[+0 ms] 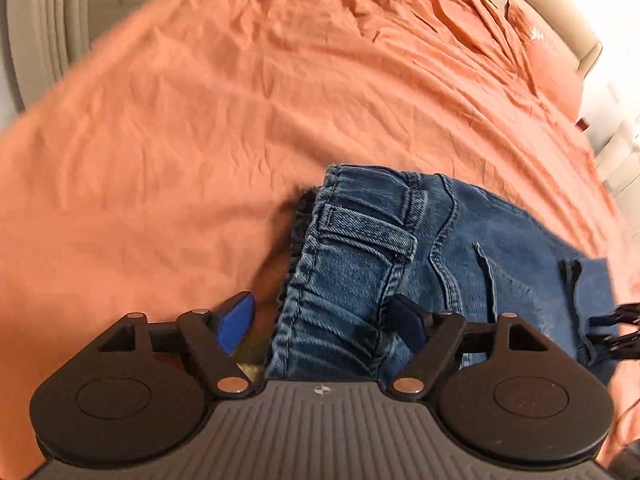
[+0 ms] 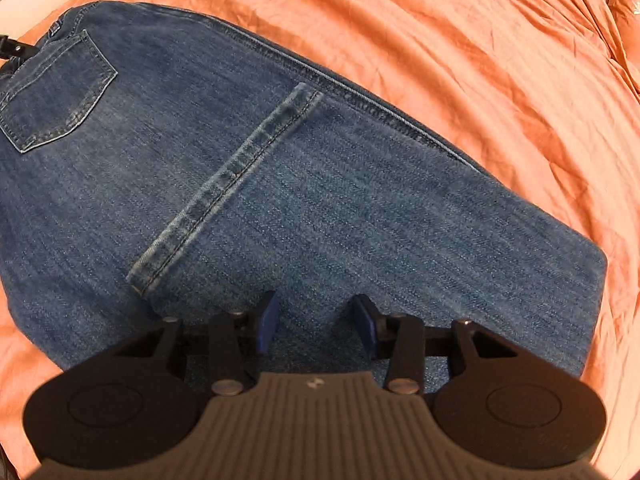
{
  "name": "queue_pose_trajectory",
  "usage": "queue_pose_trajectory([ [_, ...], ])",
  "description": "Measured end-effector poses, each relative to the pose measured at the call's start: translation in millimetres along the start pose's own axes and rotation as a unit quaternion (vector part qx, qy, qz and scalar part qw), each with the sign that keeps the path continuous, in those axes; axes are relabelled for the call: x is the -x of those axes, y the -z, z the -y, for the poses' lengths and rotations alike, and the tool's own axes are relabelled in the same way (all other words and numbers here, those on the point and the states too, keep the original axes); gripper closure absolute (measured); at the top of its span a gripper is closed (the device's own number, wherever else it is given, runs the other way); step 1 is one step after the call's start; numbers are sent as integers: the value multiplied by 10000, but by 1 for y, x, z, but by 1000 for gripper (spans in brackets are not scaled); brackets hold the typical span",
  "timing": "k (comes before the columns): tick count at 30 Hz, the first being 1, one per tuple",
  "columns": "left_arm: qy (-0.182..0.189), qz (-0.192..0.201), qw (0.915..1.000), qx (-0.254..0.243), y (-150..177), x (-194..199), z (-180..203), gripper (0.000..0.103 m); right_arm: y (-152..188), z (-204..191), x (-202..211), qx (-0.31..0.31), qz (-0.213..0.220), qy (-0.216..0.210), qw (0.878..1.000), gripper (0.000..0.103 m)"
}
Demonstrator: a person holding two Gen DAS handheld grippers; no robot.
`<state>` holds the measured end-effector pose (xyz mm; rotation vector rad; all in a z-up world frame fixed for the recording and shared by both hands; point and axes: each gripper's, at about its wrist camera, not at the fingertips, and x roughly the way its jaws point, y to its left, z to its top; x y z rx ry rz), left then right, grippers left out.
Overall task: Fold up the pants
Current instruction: 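Grasp the jeans waistband with the left gripper, then fold the waistband over onto the folded legs with the left gripper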
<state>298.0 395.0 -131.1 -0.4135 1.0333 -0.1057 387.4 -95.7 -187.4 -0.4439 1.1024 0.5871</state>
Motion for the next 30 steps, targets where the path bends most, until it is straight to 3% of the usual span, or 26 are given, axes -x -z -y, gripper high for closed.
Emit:
queue_pose_trajectory([
  [4, 261, -381, 9988, 146, -14, -18, -8, 11, -6, 4, -5, 21, -68, -63, 10000, 62],
  [8, 240, -582, 9980, 82, -25, -30, 2, 15, -9, 6, -8, 24, -93, -96, 9999, 61],
  [10, 27, -573, 9984, -5, -28, -33, 13, 18, -10, 8, -8, 35, -96, -109, 9999, 60],
  [13, -350, -546, 9975, -282, -26, -30, 30, 28, -8, 9, -7, 69, -73, -137, 9999, 60],
  [17, -760, -485, 9948, -481, -28, -16, 50, 52, -3, 11, -5, 2, 41, -157, 9999, 60],
  [21, -1356, -303, 9873, -777, -26, 6, 89, 69, 2, 10, -5, -34, 120, -82, 9999, 60],
  [26, -1597, -61, 9788, -1278, -30, 46, 156, 74, 7, 2, 5, -111, 256, 138, 9995, 62],
  [30, -1843, -97, 9680, -1698, -30, 61, 231, 76, 20, 3, 27, -183, 587, 189, 9979, 67],
])
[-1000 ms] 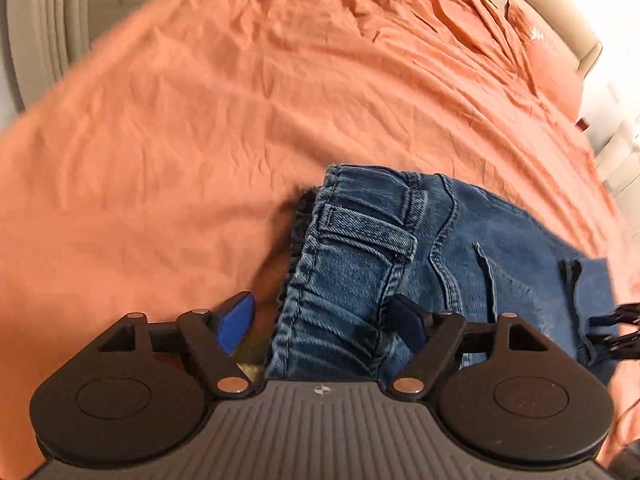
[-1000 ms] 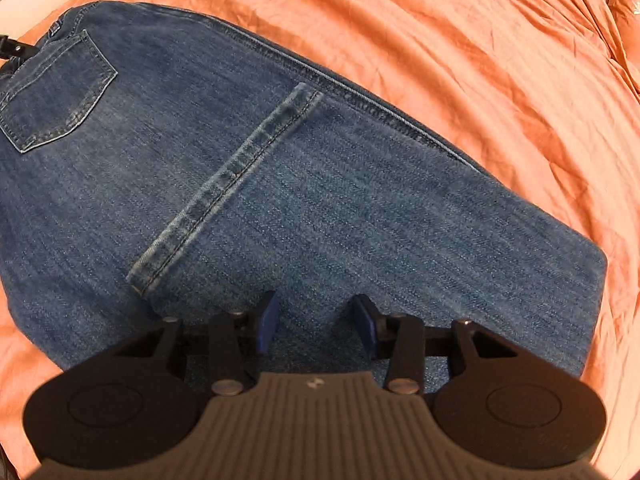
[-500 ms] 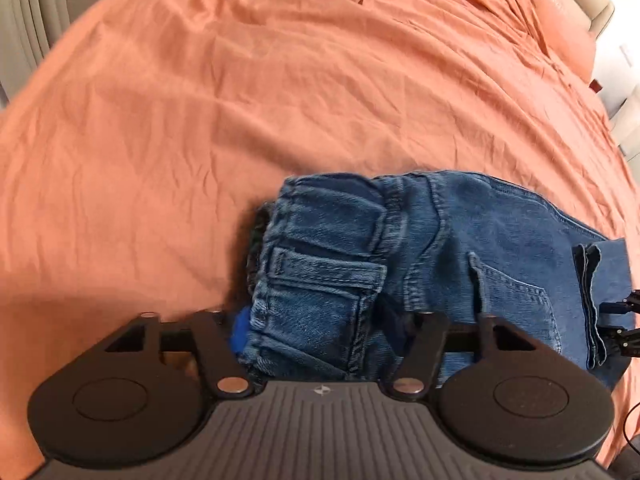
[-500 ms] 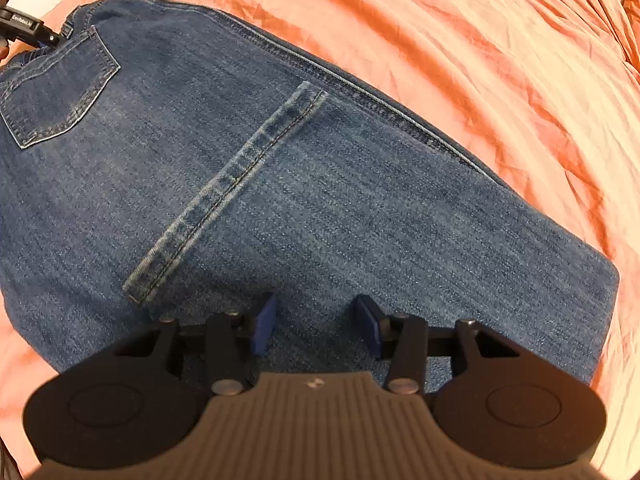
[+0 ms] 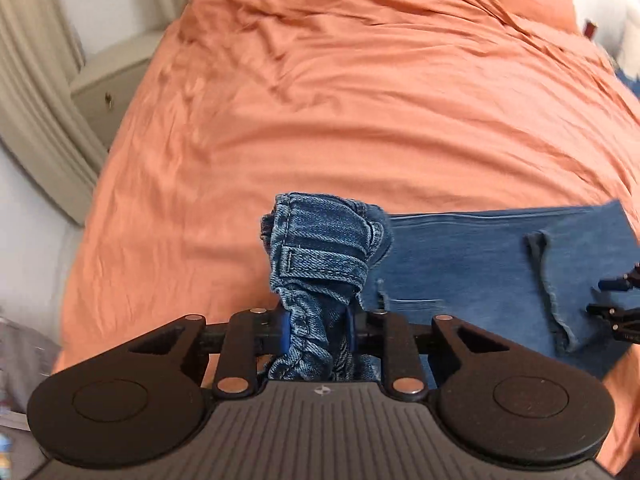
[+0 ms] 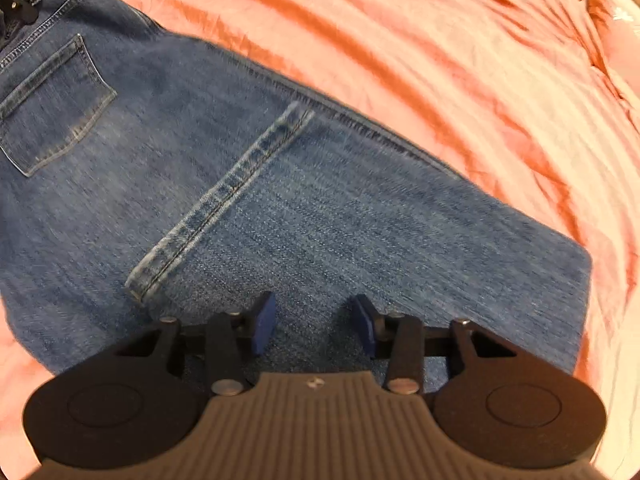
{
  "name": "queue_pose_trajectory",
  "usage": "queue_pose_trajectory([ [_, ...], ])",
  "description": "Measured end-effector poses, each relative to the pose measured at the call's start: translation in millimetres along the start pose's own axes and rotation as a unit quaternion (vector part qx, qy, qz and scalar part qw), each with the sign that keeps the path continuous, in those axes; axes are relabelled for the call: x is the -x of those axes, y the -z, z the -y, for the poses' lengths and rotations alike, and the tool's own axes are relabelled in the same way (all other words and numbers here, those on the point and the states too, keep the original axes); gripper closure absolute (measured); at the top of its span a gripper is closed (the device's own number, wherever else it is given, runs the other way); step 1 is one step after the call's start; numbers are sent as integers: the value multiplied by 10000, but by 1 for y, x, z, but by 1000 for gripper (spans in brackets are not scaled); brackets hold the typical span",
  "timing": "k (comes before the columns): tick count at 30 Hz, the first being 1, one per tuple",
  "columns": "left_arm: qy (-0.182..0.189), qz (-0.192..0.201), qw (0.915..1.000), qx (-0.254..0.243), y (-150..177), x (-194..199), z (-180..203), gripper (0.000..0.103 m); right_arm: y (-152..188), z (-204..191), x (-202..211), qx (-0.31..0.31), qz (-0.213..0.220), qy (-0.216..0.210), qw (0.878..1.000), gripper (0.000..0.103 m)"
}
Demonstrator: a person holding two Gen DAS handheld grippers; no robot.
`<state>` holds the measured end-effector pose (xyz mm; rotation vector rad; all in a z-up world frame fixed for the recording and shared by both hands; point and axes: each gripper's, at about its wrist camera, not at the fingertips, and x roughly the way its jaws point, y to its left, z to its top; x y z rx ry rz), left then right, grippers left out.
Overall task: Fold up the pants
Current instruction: 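Fold the waistband over onto the folded legs with the left gripper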
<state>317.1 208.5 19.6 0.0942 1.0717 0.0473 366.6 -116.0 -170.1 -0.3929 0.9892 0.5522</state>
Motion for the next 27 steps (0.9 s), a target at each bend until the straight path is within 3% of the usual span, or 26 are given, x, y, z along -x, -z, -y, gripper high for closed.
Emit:
queue_pose_trajectory([
  [7, -58, 11, 9981, -610, -32, 38, 119, 76, 33, 21, 53, 64, 216, -21, 9997, 67],
  [13, -83, -264, 9955, -906, -53, 30, 214, 76, 63, 40, 68, 58, 104, 152, 9998, 67],
  [19, 124, -786, 9862, -1455, -50, -25, 310, 76, 96, 71, 75, -110, 54, 128, 9998, 66],
  [23, 256, -1216, 9792, -1604, -39, -74, 354, 76, 113, 87, 78, -277, 111, 33, 9995, 67],
  [25, 598, -1492, 9747, -1555, -35, -92, 366, 87, 121, 92, 78, -363, 130, -71, 9992, 67],
  [27, 1072, -1732, 9699, -1337, -34, -98, 374, 85, 126, 96, 79, -389, 127, -144, 9991, 66],
])
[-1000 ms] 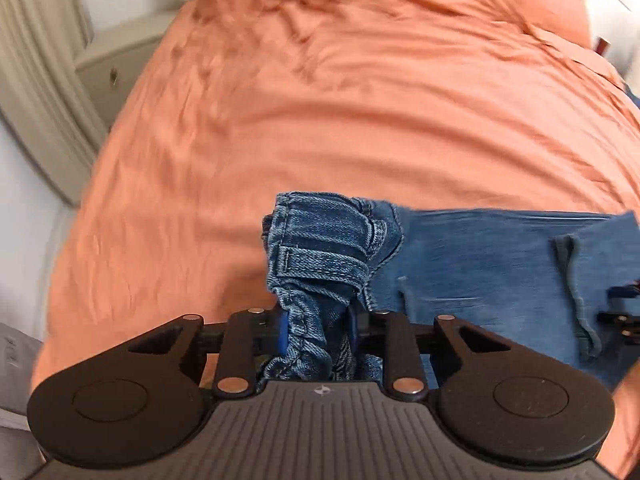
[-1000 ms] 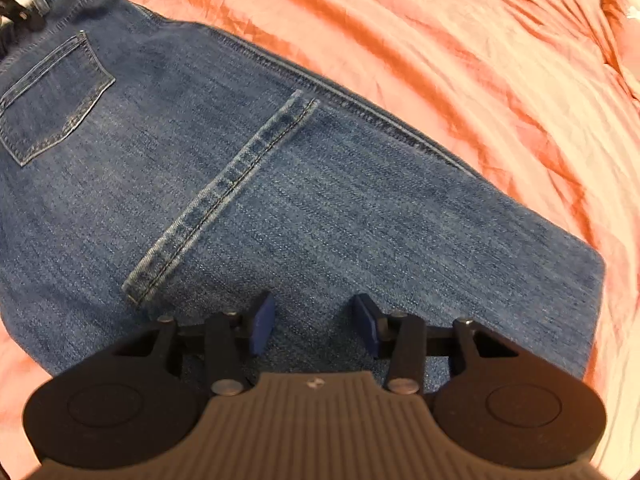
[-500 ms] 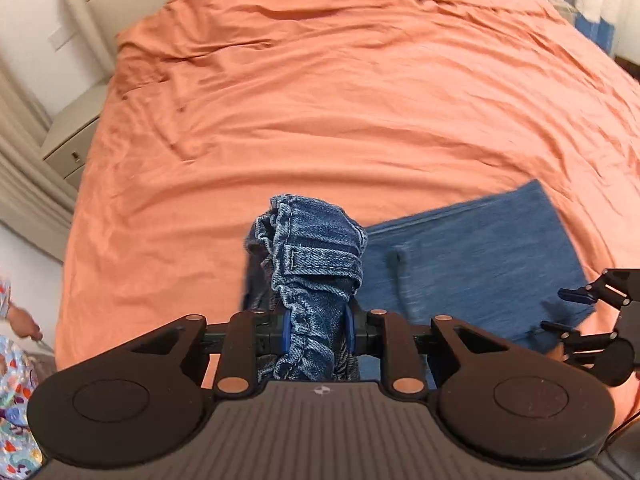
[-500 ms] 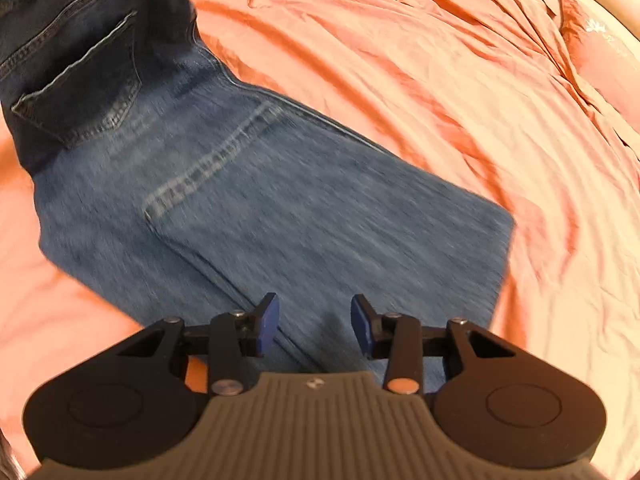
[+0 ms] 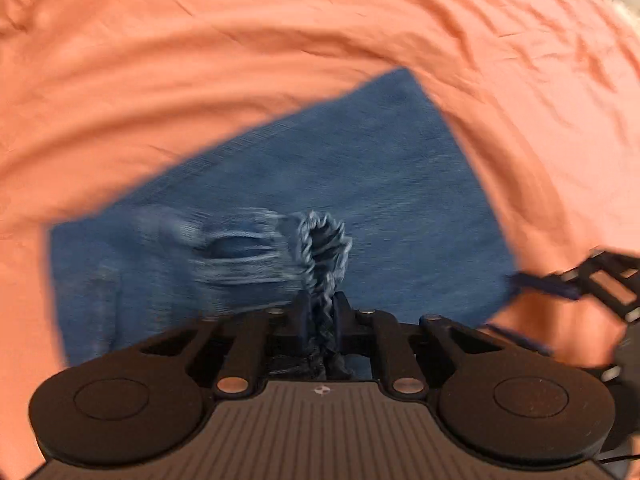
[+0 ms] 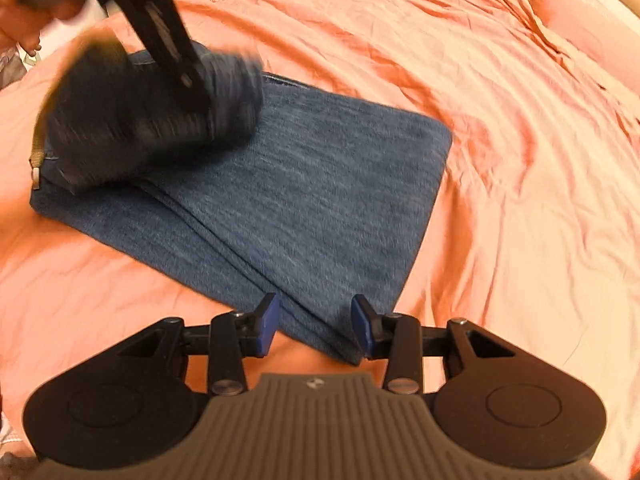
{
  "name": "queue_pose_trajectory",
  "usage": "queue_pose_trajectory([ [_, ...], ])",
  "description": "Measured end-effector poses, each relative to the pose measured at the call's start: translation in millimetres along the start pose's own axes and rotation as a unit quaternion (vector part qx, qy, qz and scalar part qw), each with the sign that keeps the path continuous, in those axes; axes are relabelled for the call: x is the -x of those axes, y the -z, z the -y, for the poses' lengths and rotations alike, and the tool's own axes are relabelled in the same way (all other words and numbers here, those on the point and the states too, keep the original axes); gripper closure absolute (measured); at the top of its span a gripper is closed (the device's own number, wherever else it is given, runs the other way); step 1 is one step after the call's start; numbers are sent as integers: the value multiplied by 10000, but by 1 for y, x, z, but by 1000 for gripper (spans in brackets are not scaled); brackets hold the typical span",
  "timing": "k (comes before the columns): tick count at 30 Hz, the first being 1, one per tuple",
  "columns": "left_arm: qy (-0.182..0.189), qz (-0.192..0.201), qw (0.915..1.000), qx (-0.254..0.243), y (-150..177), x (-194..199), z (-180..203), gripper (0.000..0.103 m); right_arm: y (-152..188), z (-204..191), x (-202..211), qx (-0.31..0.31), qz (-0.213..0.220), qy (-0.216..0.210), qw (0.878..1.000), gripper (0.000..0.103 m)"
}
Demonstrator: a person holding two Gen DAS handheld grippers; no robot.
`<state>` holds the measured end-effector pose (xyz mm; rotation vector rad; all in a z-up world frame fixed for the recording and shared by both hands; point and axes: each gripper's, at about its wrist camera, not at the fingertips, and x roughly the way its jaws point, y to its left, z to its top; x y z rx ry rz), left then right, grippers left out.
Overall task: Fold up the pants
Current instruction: 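Fold the waistband over onto the folded legs with the left gripper, then grasp the gathered waistband with the right gripper and lift it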
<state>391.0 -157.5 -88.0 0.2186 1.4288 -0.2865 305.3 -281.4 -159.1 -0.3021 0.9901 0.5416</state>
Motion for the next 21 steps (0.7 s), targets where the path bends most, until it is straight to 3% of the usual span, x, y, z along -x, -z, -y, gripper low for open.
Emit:
queue_pose_trajectory([
  [8, 574, 538, 9966, -236, -1, 33, -3, 74, 4, 12, 6, -281, 97, -193, 9994, 66],
  [12, 122, 877, 9956, -308, 11, 56, -23, 73, -10, 7, 22, -640, 443, -513, 9956, 66],
  [21, -455, 803, 9957, 90, 59, 50, -103, 73, -68, -17, 21, -1580, 863, -1216, 9761, 64],
])
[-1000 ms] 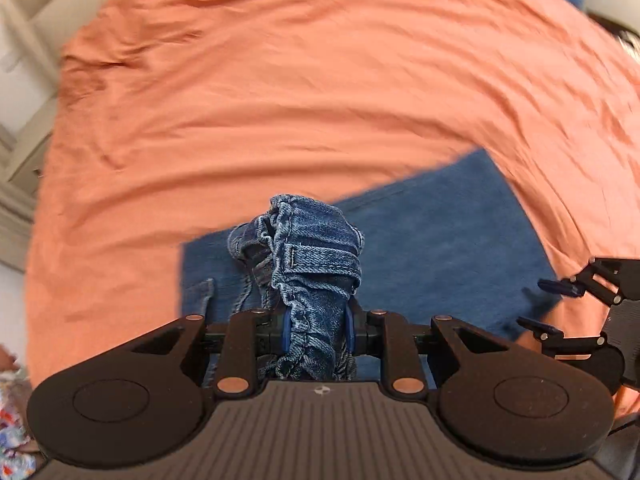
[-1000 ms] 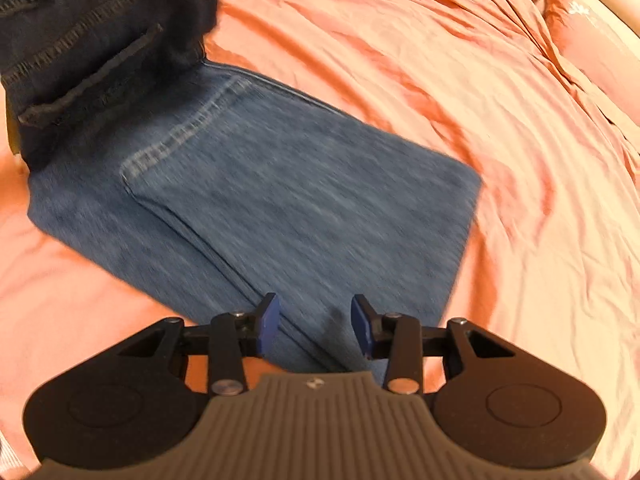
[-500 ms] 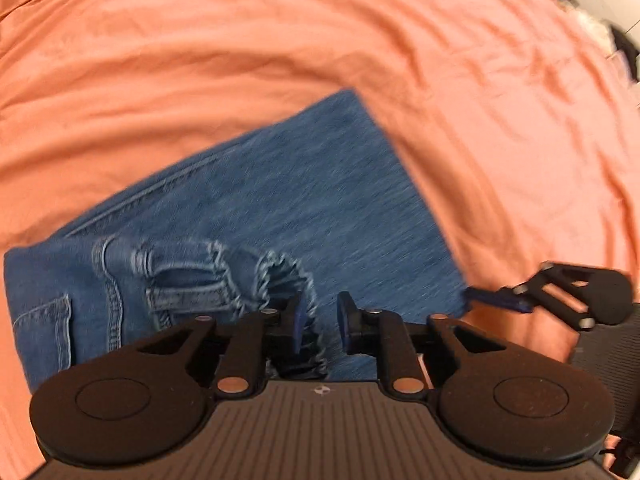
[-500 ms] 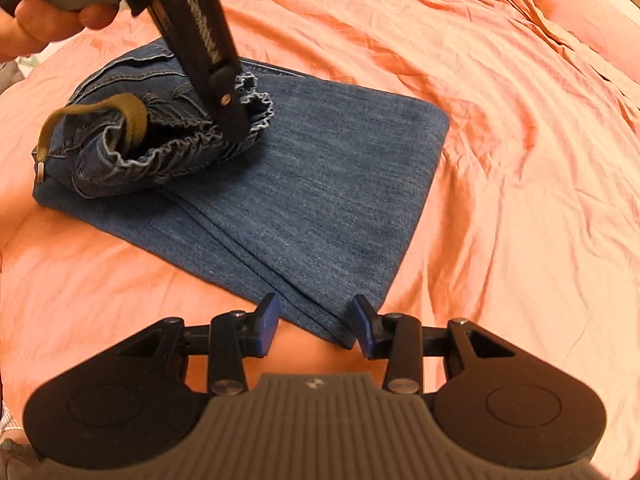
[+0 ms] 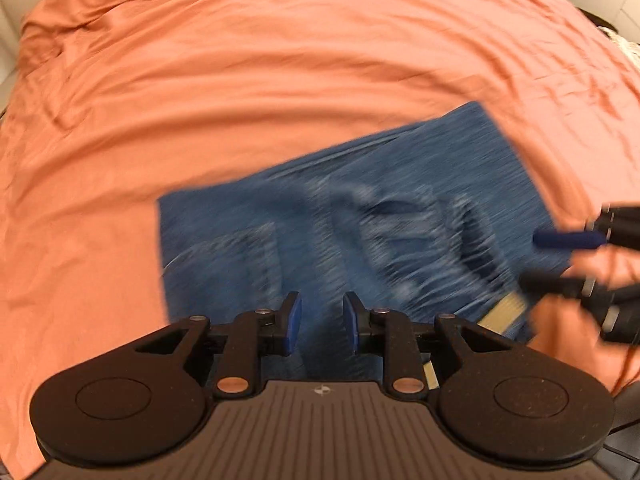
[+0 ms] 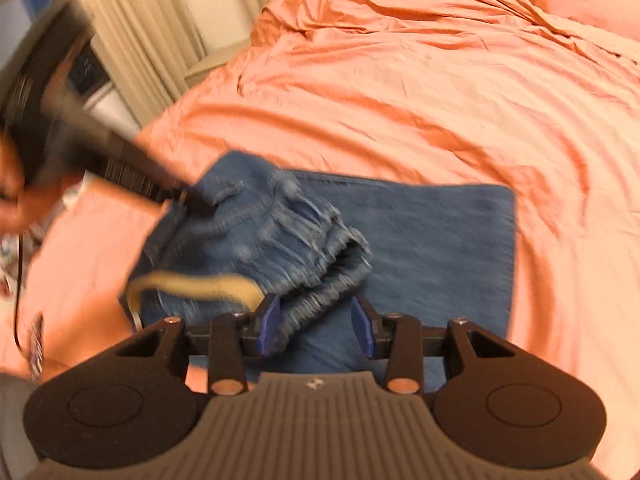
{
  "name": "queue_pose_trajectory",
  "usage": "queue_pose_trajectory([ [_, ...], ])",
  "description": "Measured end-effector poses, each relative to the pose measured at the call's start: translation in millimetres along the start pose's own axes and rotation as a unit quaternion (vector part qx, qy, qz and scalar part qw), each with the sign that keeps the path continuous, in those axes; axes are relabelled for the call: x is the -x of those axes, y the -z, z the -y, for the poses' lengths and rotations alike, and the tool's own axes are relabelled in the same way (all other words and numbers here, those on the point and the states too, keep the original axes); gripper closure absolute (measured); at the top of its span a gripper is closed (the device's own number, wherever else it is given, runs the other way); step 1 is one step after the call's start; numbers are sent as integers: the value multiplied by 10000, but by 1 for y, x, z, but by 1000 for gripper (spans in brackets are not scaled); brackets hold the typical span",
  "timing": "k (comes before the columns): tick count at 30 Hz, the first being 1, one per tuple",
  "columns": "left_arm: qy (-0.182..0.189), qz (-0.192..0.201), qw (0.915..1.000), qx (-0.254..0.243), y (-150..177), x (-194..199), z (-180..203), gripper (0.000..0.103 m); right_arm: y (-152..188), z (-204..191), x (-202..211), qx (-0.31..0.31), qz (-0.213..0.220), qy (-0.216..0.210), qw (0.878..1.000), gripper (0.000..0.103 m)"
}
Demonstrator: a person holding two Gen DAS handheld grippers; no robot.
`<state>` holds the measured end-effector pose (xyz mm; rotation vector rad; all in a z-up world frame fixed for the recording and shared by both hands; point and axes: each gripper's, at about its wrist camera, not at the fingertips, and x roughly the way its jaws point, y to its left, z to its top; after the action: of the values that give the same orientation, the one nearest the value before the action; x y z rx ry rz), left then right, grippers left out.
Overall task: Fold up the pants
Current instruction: 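Grasp the gathered waistband with the right gripper and lift it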
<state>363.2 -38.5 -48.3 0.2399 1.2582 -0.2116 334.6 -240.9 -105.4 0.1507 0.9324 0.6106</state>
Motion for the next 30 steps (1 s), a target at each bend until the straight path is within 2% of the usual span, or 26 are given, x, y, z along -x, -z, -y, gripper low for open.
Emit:
queue_pose_trajectory([
  [3, -62, -47, 10000, 23, 10, -7, -17, 73, -15, 3, -22, -791, -99, -261, 9965, 64],
  [5, 110, 2, 9999, 63, 17, -10, -27, 72, -24, 5, -41, -1066, -183, -226, 9939, 64],
  [11, 541, 183, 9984, 46, 27, -19, -38, 71, -35, 9, -88, -1384, -451, -50, 9893, 65],
  [16, 853, 532, 9947, 204, 35, -11, -54, 71, -30, 14, -112, -1520, -608, -40, 9865, 65],
  [17, 872, 617, 9939, 259, 36, -9, -57, 71, -30, 13, -111, -1518, -606, -42, 9865, 69],
  [18, 856, 735, 9932, 299, 37, -5, -60, 71, -31, 11, -107, -1466, -610, -47, 9873, 85],
  [19, 836, 853, 9923, 318, 37, -1, -63, 71, -34, 6, -102, -1380, -566, -22, 9888, 94],
  [21, 829, 1058, 9900, 417, 38, 5, -70, 71, -40, -9, -81, -966, -328, -135, 9947, 99],
  [23, 863, 1218, 9870, 599, 39, 11, -78, 71, -47, -24, -51, -755, 10, -300, 9967, 100],
  [26, 910, 1285, 9848, 738, 41, 11, -85, 71, -50, -28, -14, -818, 369, -506, 9947, 101],
  [30, 737, 1077, 9898, 565, 42, -1, -78, 71, -37, -5, -16, -1186, 92, -76, 9929, 101],
])
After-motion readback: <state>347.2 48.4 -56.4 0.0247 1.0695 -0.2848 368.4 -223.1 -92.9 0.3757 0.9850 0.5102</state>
